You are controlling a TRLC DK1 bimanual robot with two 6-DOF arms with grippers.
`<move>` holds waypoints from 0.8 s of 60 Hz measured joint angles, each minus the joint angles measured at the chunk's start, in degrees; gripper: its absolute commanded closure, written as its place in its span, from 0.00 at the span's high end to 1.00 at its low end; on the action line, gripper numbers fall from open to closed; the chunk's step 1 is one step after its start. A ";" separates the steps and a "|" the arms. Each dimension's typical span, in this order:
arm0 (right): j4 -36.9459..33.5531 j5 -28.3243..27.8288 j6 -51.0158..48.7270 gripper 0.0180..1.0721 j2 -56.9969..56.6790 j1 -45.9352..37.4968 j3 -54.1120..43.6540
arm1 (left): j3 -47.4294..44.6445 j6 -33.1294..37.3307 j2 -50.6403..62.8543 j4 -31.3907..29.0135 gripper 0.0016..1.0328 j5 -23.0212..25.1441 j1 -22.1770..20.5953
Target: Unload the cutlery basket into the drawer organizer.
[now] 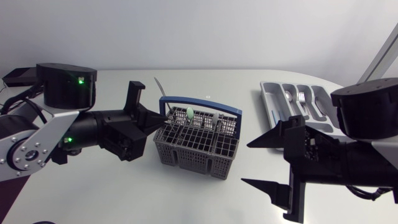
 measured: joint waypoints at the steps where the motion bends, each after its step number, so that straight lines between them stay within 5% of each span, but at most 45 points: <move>1: 0.00 0.20 0.00 0.86 -0.02 0.26 0.00 | 0.15 -0.02 -0.24 -0.28 0.07 -0.17 0.00; 29: -1.29 4.59 1.27 0.86 -3.41 4.44 0.00 | 0.72 -2.47 -8.09 -4.13 0.07 -3.78 -0.59; 48: -1.01 12.90 3.54 0.86 -7.52 8.83 0.00 | 10.99 -27.19 -11.10 -18.14 0.07 -7.89 -6.80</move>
